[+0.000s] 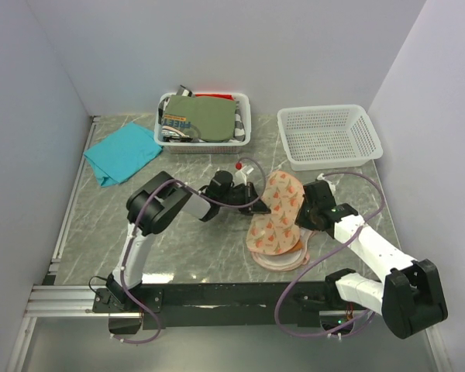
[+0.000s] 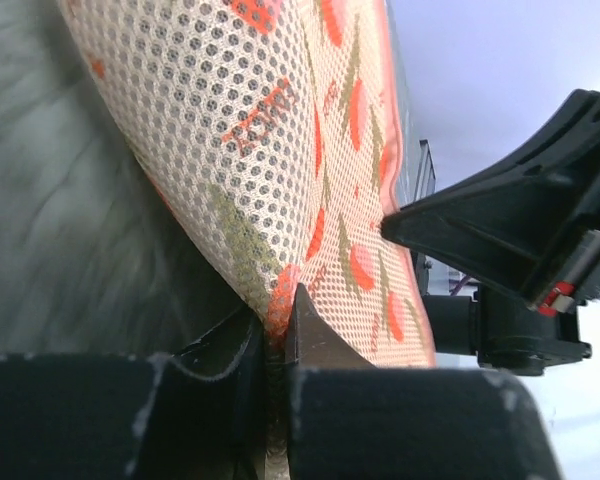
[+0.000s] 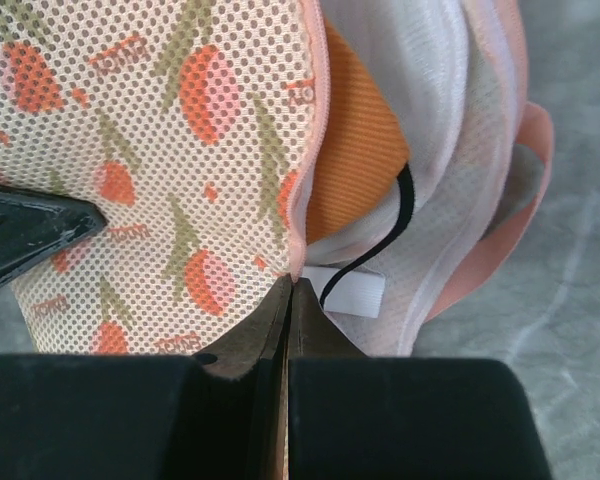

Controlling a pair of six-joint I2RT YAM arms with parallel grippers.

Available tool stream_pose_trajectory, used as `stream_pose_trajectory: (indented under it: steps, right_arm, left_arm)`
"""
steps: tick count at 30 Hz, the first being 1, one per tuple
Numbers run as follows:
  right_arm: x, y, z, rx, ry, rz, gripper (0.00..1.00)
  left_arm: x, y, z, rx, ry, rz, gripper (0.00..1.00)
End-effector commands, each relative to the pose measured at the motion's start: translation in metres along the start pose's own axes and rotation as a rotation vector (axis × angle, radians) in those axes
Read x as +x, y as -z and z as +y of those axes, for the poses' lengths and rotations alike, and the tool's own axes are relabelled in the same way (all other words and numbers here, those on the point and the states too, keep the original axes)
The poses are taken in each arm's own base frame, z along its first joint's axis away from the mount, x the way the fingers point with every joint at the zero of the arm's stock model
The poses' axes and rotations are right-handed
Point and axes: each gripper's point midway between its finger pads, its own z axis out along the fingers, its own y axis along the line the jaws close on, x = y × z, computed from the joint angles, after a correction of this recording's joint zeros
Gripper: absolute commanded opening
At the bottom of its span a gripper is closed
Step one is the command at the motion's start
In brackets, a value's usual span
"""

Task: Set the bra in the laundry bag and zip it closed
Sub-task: Adjust the laundry bag at the center of the board.

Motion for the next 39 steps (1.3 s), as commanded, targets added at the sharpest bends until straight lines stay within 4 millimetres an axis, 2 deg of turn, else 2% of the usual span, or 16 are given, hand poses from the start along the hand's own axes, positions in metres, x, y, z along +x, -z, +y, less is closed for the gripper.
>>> stream_pose_trajectory:
  steps: [1,3,5,6,7,8,9,10,12,13,15,16,17,21,28,39]
  right_arm:
    - [-0.018,0.004,0.030,-0.106,0.045,-0.038,0.00]
    - [-0.020,0.004,0.045,-0.141,0.074,-0.030,0.00]
    - [-0.021,0.000,0.058,-0.157,0.100,-0.012,0.00]
    - [-0.023,0.003,0.072,-0.187,0.122,-0.016,0.00]
    - [-0.024,0.002,0.080,-0.202,0.137,-0.013,0.00]
    - [-0.021,-0.004,0.086,-0.203,0.152,0.003,0.00]
    - [-0.023,0.000,0.103,-0.238,0.176,-0.001,0.00]
    - [-0.020,-0.005,0.110,-0.240,0.190,0.014,0.00]
    - [-0.022,-0.003,0.128,-0.261,0.209,0.008,0.00]
    - [-0.018,-0.005,0.132,-0.253,0.226,0.011,0.00]
    - [-0.019,-0.005,0.137,-0.246,0.222,0.005,0.00]
    - [-0.019,-0.007,0.135,-0.236,0.220,0.000,0.00]
    - [-0.018,-0.009,0.131,-0.219,0.215,-0.002,0.00]
    - [-0.020,-0.008,0.114,-0.165,0.208,-0.040,0.00]
    - [-0.030,0.006,0.081,-0.078,0.139,-0.129,0.00]
    - [-0.023,-0.023,0.013,0.164,0.135,-0.078,0.04]
  left_arm:
    - [-0.038,0.039,-0.012,-0.049,-0.064,-0.131,0.08]
    - [-0.052,0.058,-0.014,-0.102,-0.075,-0.182,0.08]
    - [-0.050,0.073,-0.007,-0.171,-0.088,-0.194,0.08]
    - [-0.065,0.084,-0.013,-0.210,-0.114,-0.255,0.08]
    - [-0.057,0.092,-0.002,-0.280,-0.109,-0.234,0.08]
    - [-0.061,0.099,0.001,-0.325,-0.113,-0.254,0.09]
    - [-0.065,0.108,-0.006,-0.355,-0.127,-0.276,0.10]
    - [-0.063,0.119,0.007,-0.444,-0.119,-0.290,0.16]
    - [-0.068,0.134,0.004,-0.501,-0.125,-0.324,0.21]
    - [-0.063,0.143,0.014,-0.564,-0.115,-0.336,0.28]
    - [-0.065,0.153,0.013,-0.594,-0.113,-0.362,0.47]
    - [-0.060,0.157,0.019,-0.617,-0.104,-0.359,0.93]
    - [-0.059,0.160,0.023,-0.641,-0.098,-0.362,0.96]
    - [-0.052,0.158,0.034,-0.664,-0.071,-0.344,0.96]
    - [-0.055,0.155,0.034,-0.661,-0.065,-0.345,0.96]
    - [-0.054,0.159,0.030,-0.662,-0.064,-0.346,0.96]
